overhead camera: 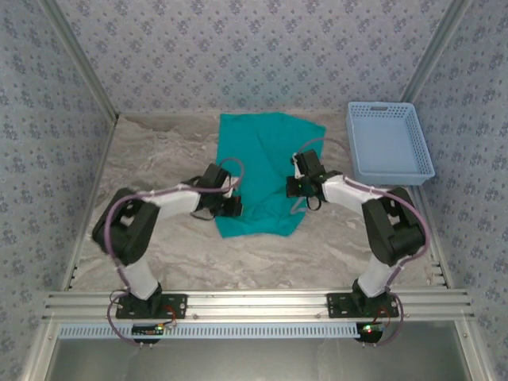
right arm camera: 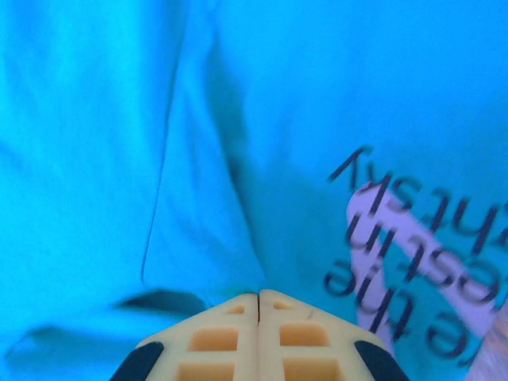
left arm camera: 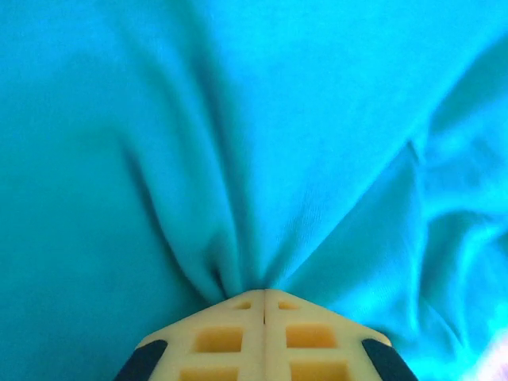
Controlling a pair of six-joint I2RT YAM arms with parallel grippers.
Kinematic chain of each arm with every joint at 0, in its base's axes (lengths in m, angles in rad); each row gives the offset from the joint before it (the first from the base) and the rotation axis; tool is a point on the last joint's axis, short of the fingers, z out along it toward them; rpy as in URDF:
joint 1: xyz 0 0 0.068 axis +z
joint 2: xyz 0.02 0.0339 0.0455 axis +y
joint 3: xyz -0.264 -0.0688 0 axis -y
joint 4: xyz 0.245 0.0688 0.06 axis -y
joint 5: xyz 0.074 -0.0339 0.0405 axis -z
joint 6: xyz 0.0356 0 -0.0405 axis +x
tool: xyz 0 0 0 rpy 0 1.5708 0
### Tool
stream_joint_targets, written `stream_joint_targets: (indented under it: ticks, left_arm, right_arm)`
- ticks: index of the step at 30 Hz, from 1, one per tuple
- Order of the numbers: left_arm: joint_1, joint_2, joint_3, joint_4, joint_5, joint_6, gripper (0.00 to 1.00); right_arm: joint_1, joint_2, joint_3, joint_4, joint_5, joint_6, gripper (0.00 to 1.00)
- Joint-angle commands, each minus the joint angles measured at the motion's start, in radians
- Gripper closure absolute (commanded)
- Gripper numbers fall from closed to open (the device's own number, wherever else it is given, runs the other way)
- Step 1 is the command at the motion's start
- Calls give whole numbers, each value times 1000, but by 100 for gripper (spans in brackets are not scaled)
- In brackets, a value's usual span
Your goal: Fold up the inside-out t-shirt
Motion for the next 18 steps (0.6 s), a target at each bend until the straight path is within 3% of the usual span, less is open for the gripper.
stream_joint_targets:
  ticks: [1,2,4,6,10,14,18]
  left_arm:
    - [-46,-183,-120,3,122,-85,100]
    - [-55,-224,-141,-3,135,-97,99]
    - [-69,-299,-160,-20,135,-113,73]
    - [-70,-336,-140,-41,112,-83,57]
    - [-90,-288,-30,-57,88,46,48]
    - [-160,-125,108,-36,73,172,45]
    - [-214,52,246,-65,47,242,41]
  right_arm:
    - [-17,-85,-64,-61,-25,4,100]
    - [-13,-91,-66,-69,-49,-14,100]
    - [5,-100,-57,-89,-79,-58,95]
    - [23,-116,-46,-112,-94,-80,86]
    - [42,-177,-52,-171,-84,-67,84]
    - [49,-267,-105,-216,-38,-4,69]
    - [56,-294,-175,-168,-129,98,61]
